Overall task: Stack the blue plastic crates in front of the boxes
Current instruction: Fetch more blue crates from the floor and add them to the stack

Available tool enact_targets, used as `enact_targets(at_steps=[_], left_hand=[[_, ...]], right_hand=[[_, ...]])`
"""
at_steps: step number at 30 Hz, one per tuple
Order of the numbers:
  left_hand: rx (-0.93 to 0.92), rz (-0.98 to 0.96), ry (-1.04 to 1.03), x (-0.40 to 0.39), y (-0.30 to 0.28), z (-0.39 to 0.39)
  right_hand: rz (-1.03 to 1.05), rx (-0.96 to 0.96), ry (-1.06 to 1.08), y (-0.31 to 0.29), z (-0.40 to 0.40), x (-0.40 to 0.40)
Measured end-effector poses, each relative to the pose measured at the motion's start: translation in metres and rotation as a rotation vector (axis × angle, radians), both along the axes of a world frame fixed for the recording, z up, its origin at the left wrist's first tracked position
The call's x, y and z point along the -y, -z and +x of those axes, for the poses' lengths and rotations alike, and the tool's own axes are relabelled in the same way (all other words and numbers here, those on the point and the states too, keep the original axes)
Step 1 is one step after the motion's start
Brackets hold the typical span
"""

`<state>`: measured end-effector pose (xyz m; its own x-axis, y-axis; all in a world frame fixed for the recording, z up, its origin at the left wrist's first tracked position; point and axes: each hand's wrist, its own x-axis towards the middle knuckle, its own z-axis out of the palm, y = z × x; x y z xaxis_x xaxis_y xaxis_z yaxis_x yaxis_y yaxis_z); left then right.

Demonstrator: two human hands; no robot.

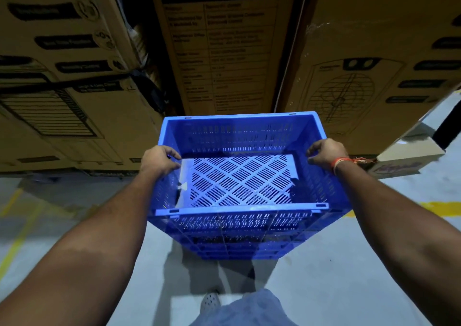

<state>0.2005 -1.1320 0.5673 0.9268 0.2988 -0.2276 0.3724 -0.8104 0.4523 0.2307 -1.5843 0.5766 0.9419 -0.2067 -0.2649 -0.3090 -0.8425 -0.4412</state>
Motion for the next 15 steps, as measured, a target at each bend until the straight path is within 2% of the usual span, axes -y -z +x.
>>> enact_targets(at_steps=[15], left_hand=[[0.004,0.013,0.015,-0.0014,0.0009,0.0063]], right_hand=[[0.016,0.005,0.032,0.0032,-0.0038,0.0003]])
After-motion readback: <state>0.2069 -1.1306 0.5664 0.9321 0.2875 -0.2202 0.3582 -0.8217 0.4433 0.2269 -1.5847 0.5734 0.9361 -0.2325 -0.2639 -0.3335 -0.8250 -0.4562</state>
